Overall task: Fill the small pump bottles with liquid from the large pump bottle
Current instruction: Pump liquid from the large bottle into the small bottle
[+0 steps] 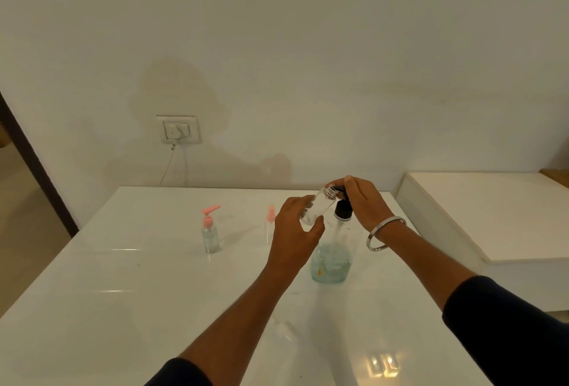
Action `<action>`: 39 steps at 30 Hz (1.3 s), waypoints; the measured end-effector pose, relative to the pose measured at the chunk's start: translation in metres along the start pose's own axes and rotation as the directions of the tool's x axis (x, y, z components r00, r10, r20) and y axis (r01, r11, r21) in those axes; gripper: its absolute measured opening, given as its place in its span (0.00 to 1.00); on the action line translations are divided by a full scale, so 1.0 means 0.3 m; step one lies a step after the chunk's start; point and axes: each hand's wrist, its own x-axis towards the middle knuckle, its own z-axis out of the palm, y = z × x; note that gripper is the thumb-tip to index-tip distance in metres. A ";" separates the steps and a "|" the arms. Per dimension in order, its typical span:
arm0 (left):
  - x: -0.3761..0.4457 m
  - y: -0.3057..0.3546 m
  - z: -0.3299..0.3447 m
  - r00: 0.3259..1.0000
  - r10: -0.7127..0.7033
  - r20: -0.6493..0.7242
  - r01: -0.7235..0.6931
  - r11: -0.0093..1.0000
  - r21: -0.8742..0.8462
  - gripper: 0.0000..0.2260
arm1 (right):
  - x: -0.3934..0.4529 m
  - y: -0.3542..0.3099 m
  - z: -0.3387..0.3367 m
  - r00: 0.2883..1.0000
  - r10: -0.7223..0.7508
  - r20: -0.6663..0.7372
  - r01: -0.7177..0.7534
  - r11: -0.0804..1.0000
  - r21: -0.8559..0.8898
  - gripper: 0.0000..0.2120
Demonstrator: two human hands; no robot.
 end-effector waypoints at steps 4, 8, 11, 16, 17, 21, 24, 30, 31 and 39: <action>0.006 -0.003 -0.005 1.000 0.006 -0.005 -0.006 1.000 0.027 0.16 | -0.010 0.005 -0.002 1.000 0.006 0.003 -0.006 1.000 0.011 0.20; 0.014 -0.012 0.000 1.000 -0.002 -0.002 0.003 0.998 0.066 0.16 | -0.012 0.022 0.010 0.999 0.024 -0.029 -0.023 0.999 0.038 0.20; 0.014 -0.010 0.003 1.000 -0.001 0.013 0.000 0.999 0.053 0.17 | -0.006 0.032 0.017 0.999 0.015 -0.041 -0.013 0.999 0.047 0.20; 0.011 -0.017 0.000 1.000 -0.004 0.008 0.004 0.999 0.045 0.17 | -0.008 0.030 0.019 0.999 0.016 -0.031 -0.015 0.999 0.039 0.19; 0.011 -0.014 -0.001 1.000 0.003 0.005 -0.003 0.999 0.041 0.17 | -0.007 0.024 0.015 1.000 0.012 -0.026 -0.011 0.999 0.036 0.19; 0.008 -0.001 -0.003 1.000 0.012 -0.016 -0.012 1.000 0.012 0.16 | 0.000 0.011 0.001 1.000 -0.008 -0.007 0.008 1.000 0.013 0.18; 0.011 0.002 -0.004 1.000 0.011 -0.004 -0.011 1.000 0.022 0.16 | 0.001 0.015 -0.001 1.000 0.003 -0.013 -0.003 1.000 0.029 0.19; 0.008 -0.005 -0.003 1.000 -0.016 0.000 0.016 1.000 0.018 0.17 | -0.003 0.030 0.020 0.999 0.024 -0.036 -0.022 0.999 0.049 0.19; 0.007 -0.004 -0.001 1.000 -0.017 0.004 0.016 1.000 0.015 0.17 | -0.004 0.034 0.018 0.999 0.023 -0.038 -0.021 0.999 0.046 0.19; 0.009 -0.004 -0.009 1.000 0.001 0.000 -0.001 1.000 0.002 0.17 | 0.000 0.001 0.012 1.000 0.014 -0.011 -0.013 0.998 0.064 0.18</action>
